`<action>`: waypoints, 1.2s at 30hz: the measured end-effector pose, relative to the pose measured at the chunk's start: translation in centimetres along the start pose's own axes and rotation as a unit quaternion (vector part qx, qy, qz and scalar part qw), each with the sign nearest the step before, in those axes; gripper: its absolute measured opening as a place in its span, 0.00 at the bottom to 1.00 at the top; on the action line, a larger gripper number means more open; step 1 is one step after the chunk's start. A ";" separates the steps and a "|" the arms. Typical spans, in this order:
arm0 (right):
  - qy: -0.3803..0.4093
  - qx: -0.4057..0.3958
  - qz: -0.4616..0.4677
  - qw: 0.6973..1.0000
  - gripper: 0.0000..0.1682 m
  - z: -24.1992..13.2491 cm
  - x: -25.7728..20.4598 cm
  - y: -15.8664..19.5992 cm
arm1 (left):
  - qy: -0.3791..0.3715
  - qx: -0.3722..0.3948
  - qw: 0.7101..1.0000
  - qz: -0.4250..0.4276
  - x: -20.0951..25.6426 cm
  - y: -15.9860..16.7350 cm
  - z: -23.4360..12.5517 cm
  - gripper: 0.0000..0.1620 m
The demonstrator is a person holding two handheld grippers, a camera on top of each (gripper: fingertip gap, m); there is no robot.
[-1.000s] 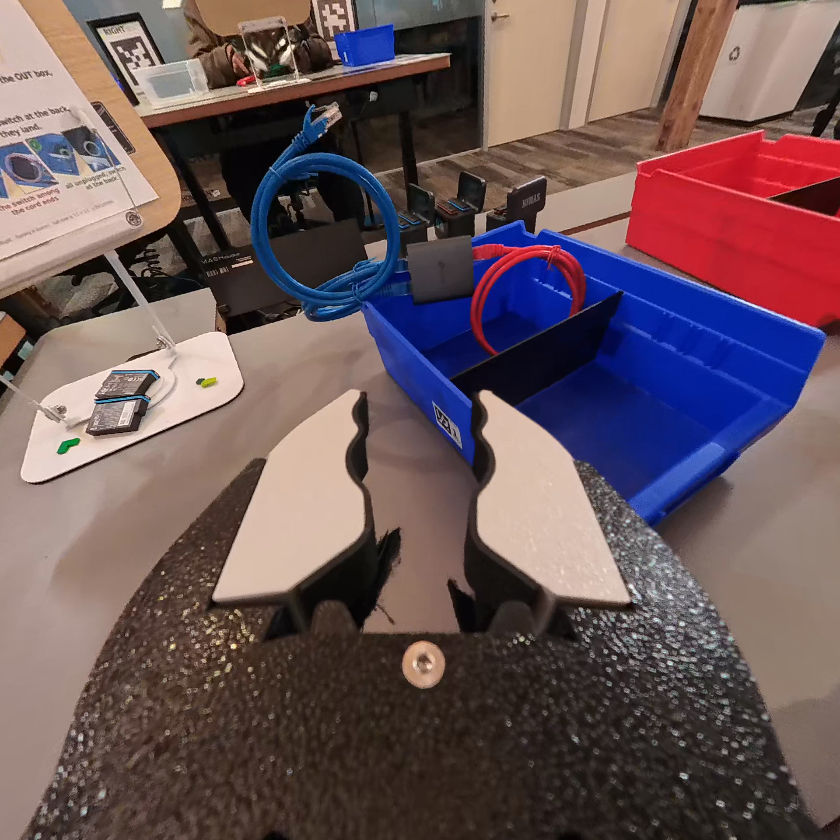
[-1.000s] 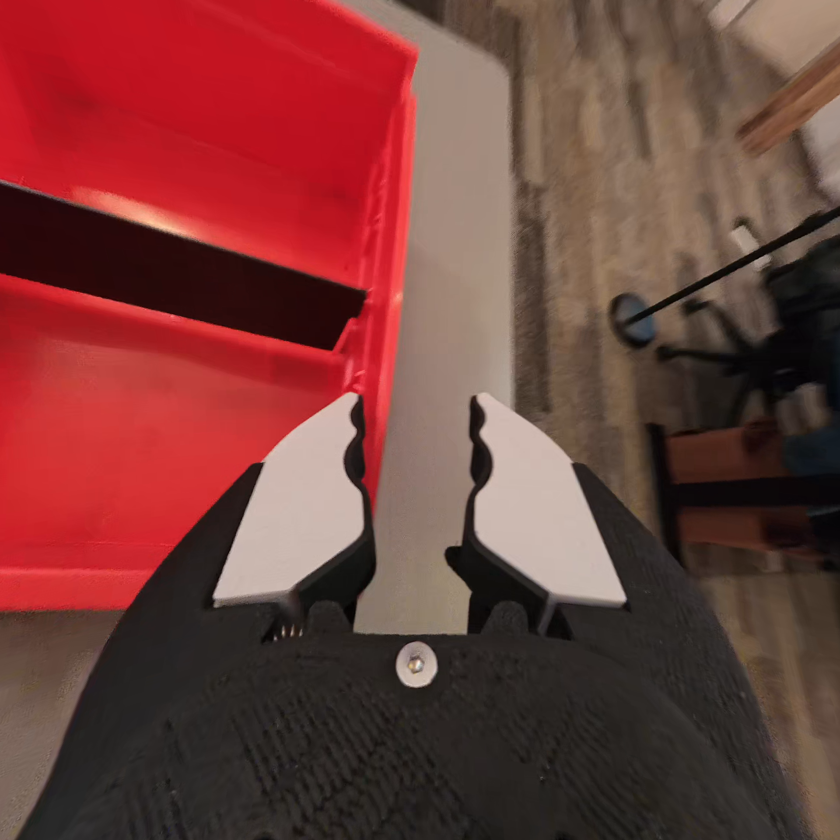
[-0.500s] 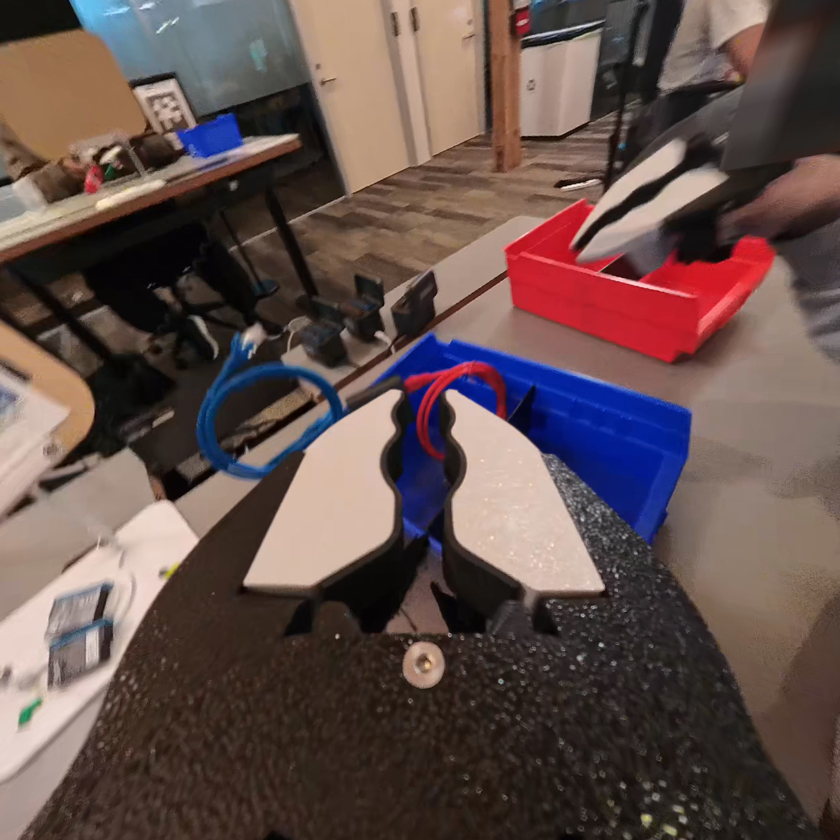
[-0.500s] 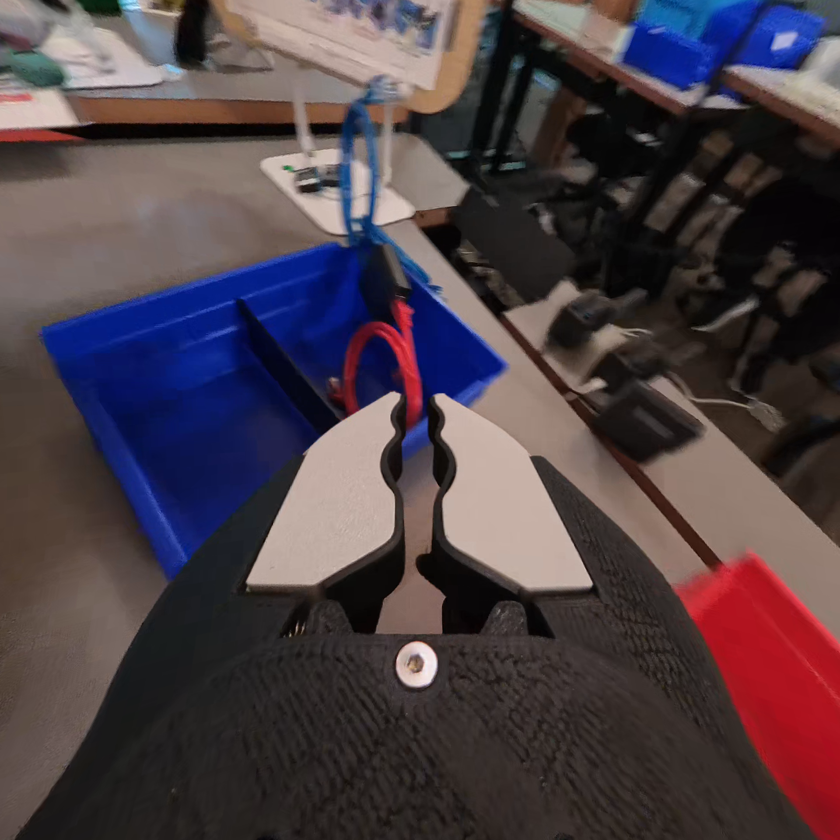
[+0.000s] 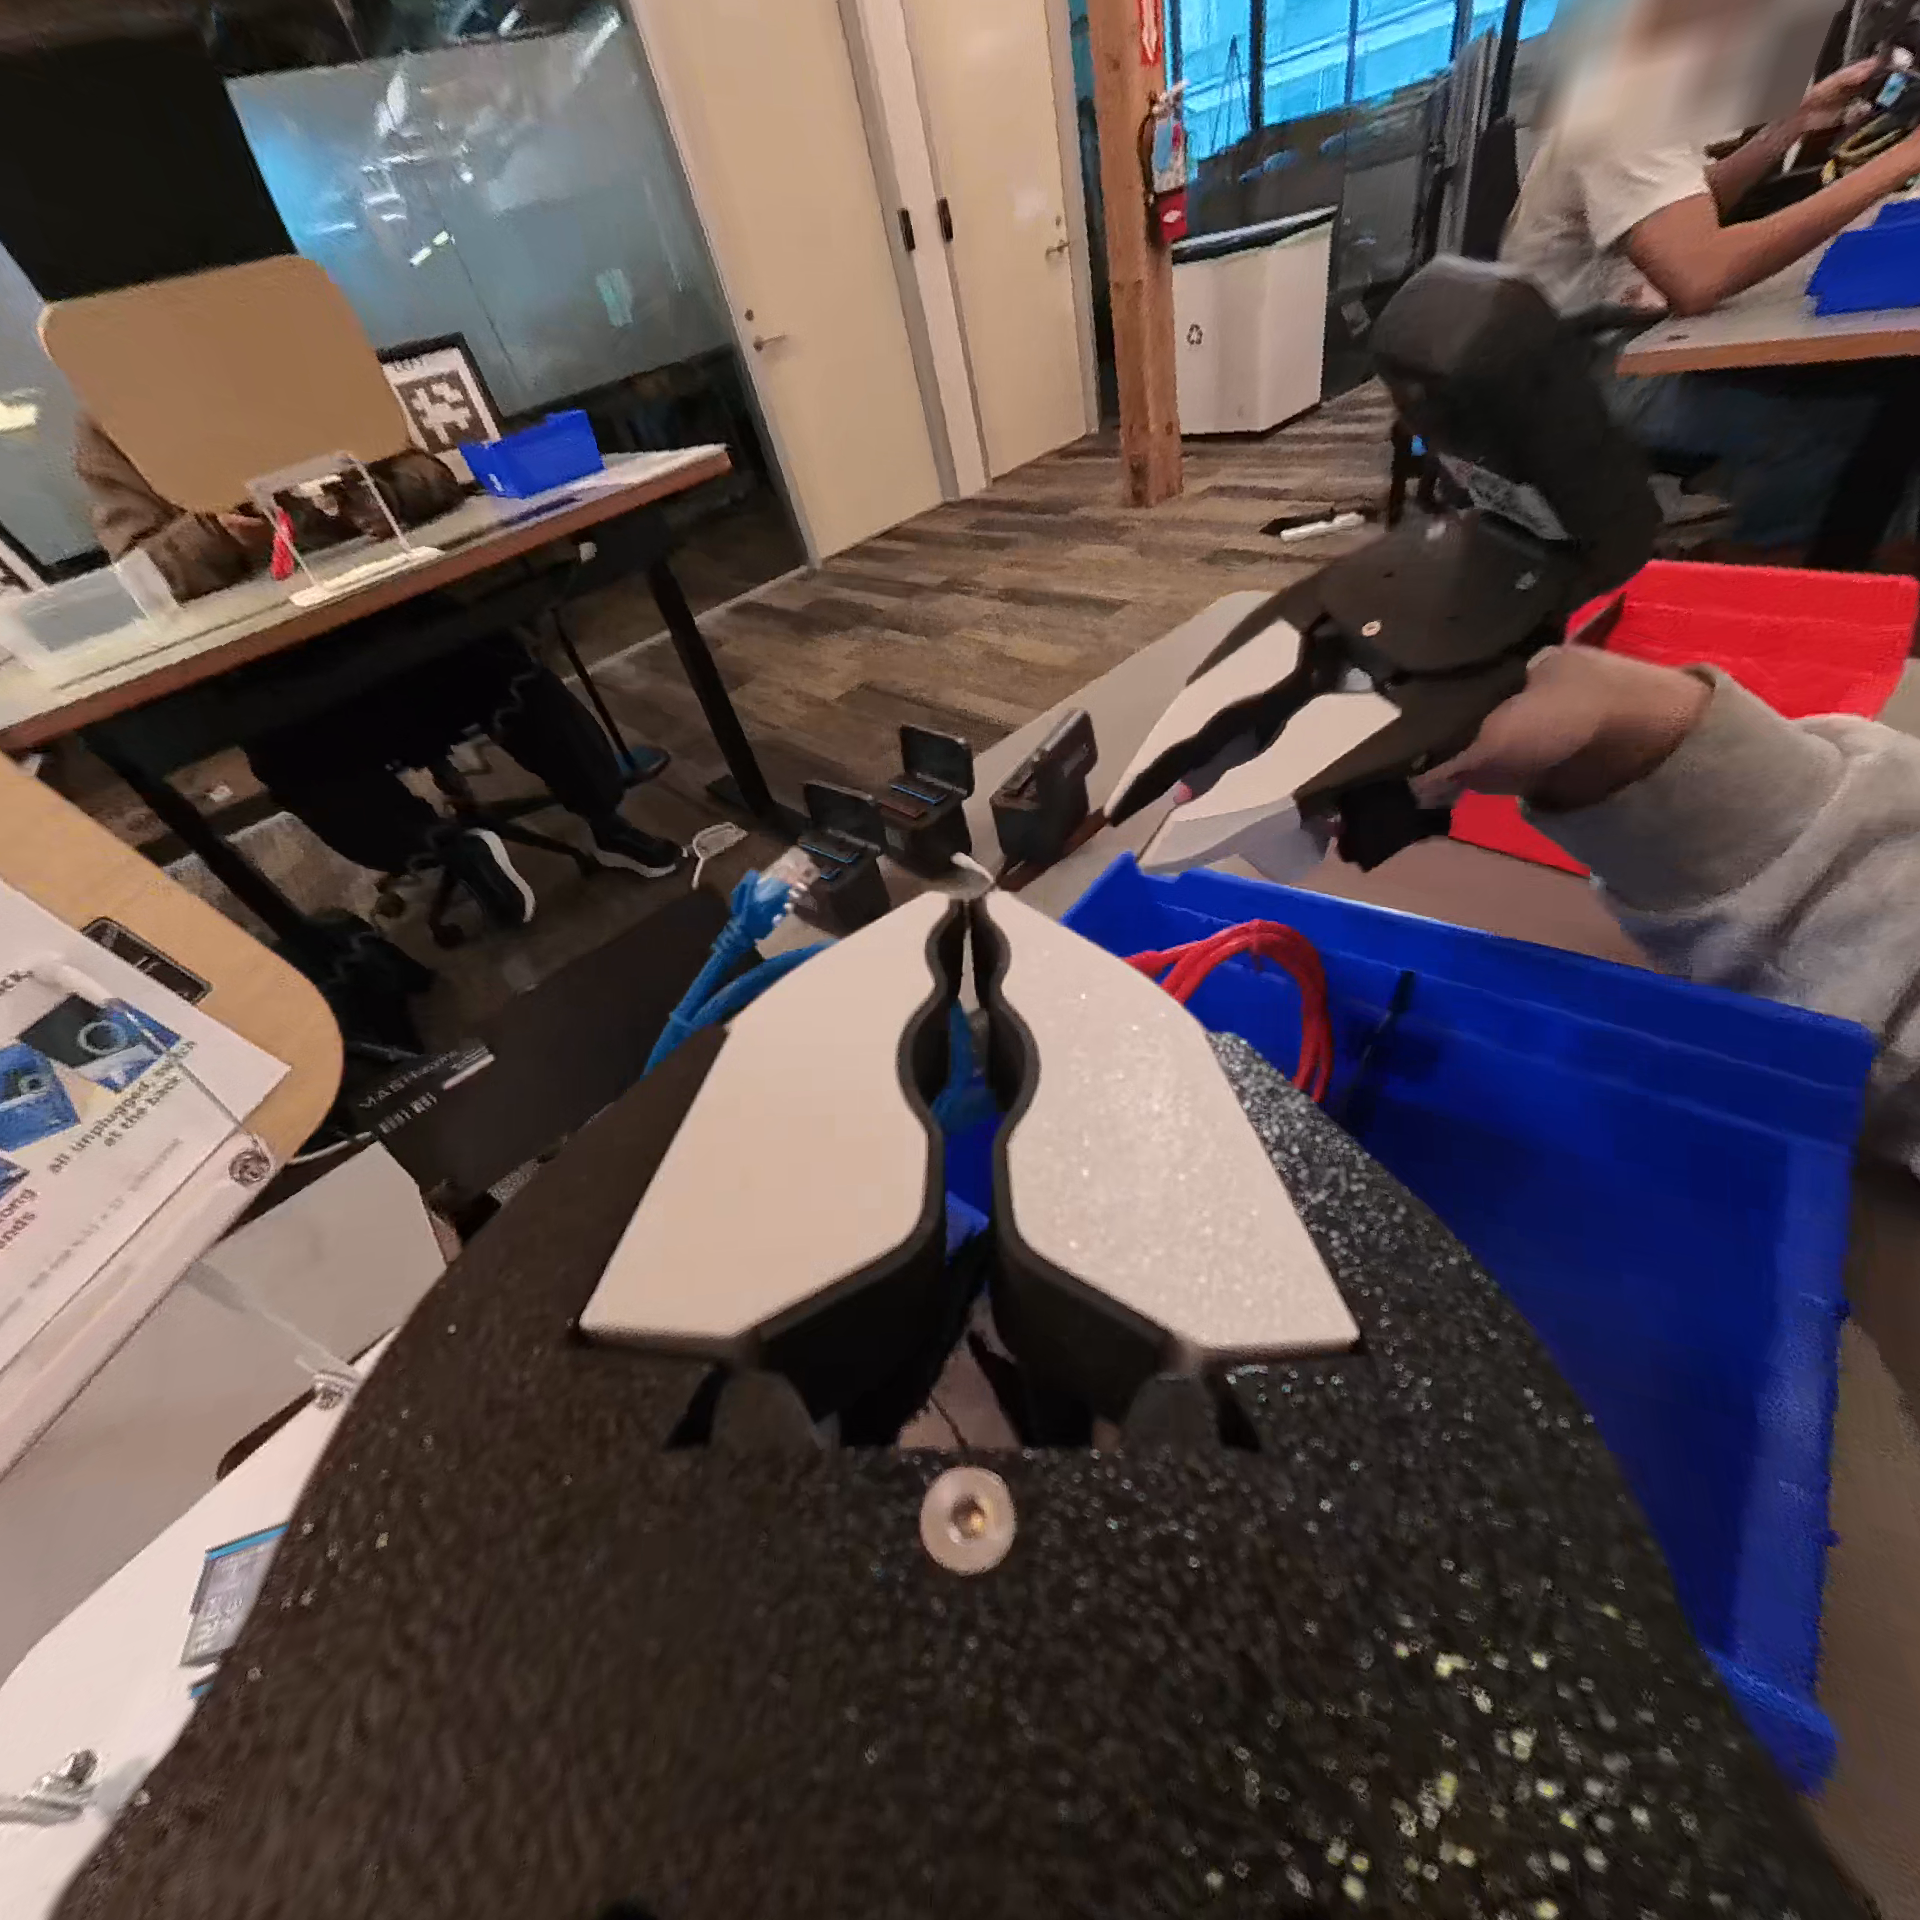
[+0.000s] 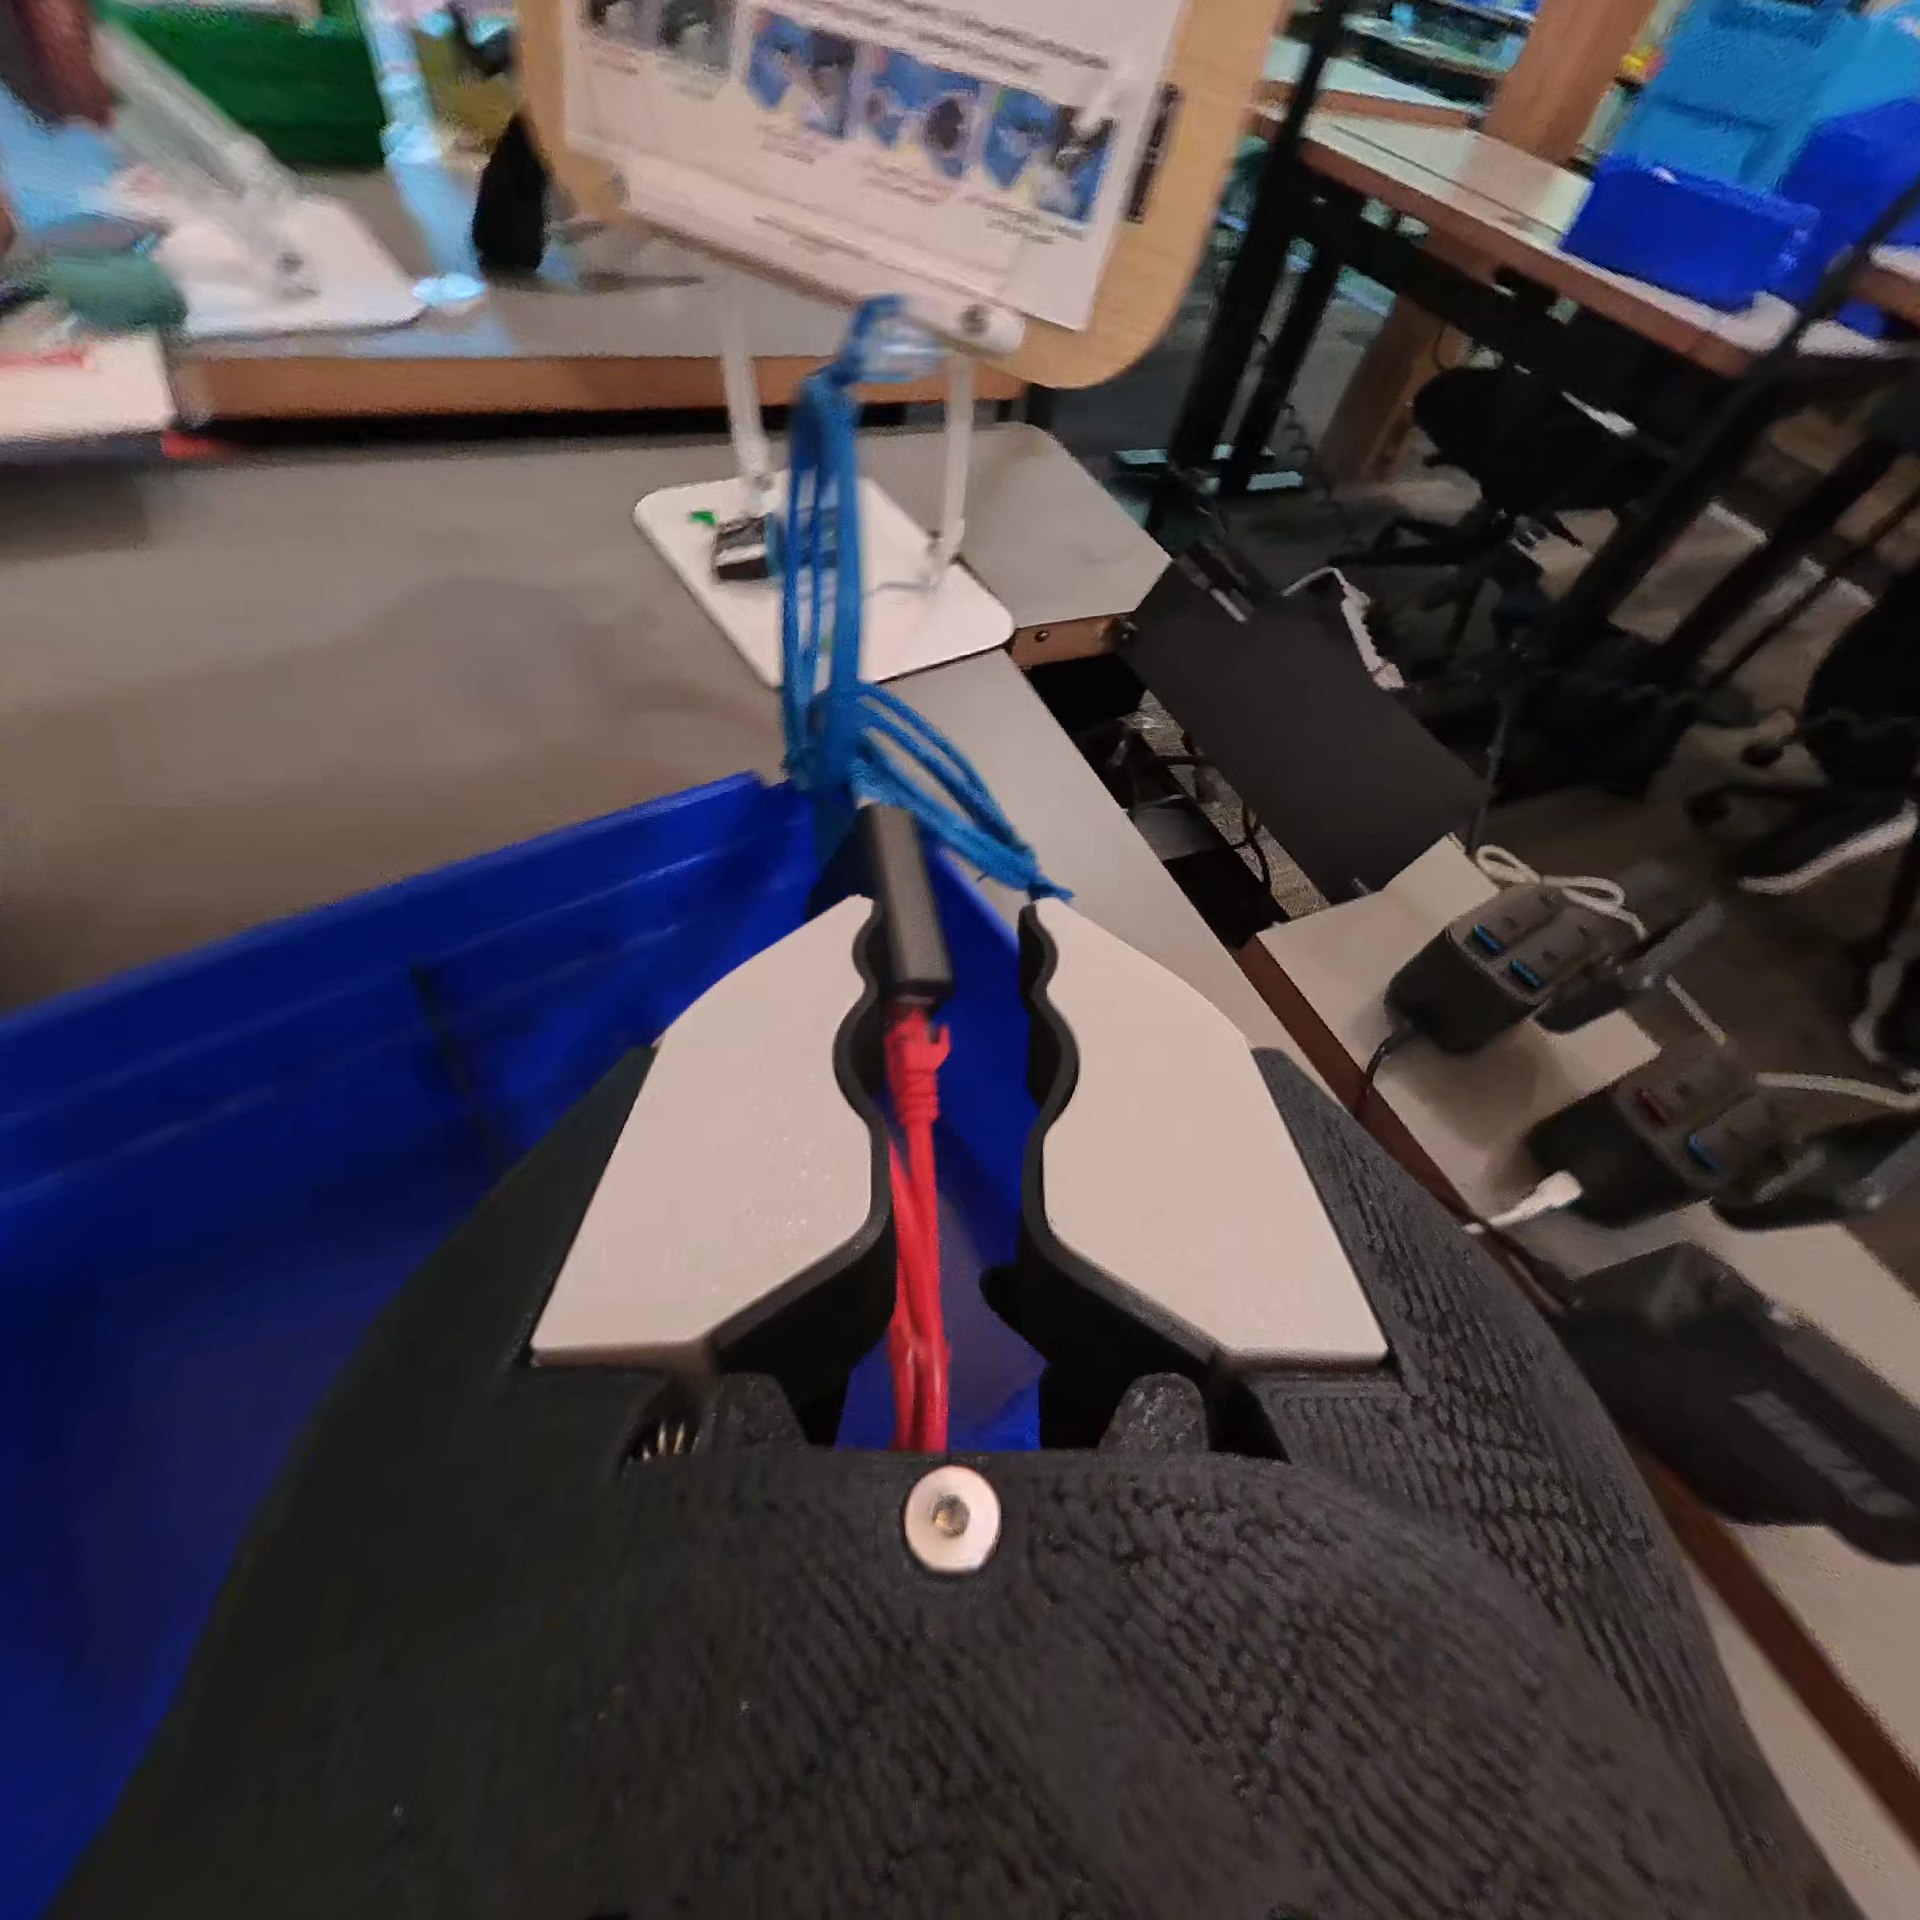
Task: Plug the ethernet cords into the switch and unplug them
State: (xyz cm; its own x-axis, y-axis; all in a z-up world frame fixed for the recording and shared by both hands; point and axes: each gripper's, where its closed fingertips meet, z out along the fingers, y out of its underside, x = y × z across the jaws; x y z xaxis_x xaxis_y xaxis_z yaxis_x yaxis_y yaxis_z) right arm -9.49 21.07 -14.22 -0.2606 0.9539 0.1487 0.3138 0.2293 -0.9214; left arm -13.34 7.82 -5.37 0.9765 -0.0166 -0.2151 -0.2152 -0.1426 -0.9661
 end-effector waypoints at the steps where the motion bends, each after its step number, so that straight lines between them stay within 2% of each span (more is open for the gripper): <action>1: 0.009 0.007 0.027 1.000 0.14 0.7 0.6 0.0 | -0.007 0.011 1.000 -0.001 -0.5 -0.1 0.2 0.00; 3: -0.026 0.011 0.067 0.997 0.14 1.9 0.2 0.3 | -0.017 0.027 0.999 -0.009 -1.3 -0.1 0.5 0.00; 6: -0.056 -0.037 0.092 0.993 0.18 2.8 -0.3 2.2 | -0.007 0.025 1.000 -0.015 -1.5 0.4 1.2 0.00; 7: -0.052 -0.059 0.090 0.993 0.21 3.0 -0.2 3.0 | -0.001 0.022 1.000 -0.016 -1.4 0.6 1.4 0.00; 9: -0.049 -0.098 0.098 0.989 0.33 3.3 -0.2 4.1 | 0.010 0.019 1.000 -0.017 -1.2 0.8 1.8 0.00; 11: -0.061 -0.124 0.104 0.985 0.36 3.5 -0.4 4.5 | 0.016 0.014 1.000 -0.014 -1.0 1.0 2.1 0.00; 14: -0.090 -0.151 0.105 0.979 0.28 4.0 -0.9 4.9 | 0.018 0.003 1.000 -0.001 -0.7 1.4 2.5 0.00; 17: -0.095 -0.187 0.081 0.974 0.25 4.7 -1.0 5.8 | 0.020 -0.003 1.000 0.022 -0.4 1.7 2.7 0.00; 23: -0.138 -0.216 0.073 0.964 0.15 6.7 -2.3 6.7 | 0.021 0.037 0.998 0.046 0.4 0.4 3.2 0.01; 28: -0.130 -0.162 0.017 0.978 0.12 6.4 -2.6 4.8 | 0.031 0.034 0.994 0.101 1.6 0.5 3.7 0.08; 36: -0.012 -0.051 -0.104 0.993 0.12 3.1 -1.7 -0.4 | 0.013 0.015 0.974 0.224 3.5 0.6 4.4 0.24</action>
State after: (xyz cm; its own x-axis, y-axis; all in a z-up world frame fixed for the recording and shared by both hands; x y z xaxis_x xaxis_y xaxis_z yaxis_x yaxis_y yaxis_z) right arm -11.98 18.75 -15.17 -0.3500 0.8794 0.3226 0.3408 0.4404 -0.8306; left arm -10.14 12.01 -7.34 0.7840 -0.0967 -0.6132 -0.6204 -0.0864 -0.7795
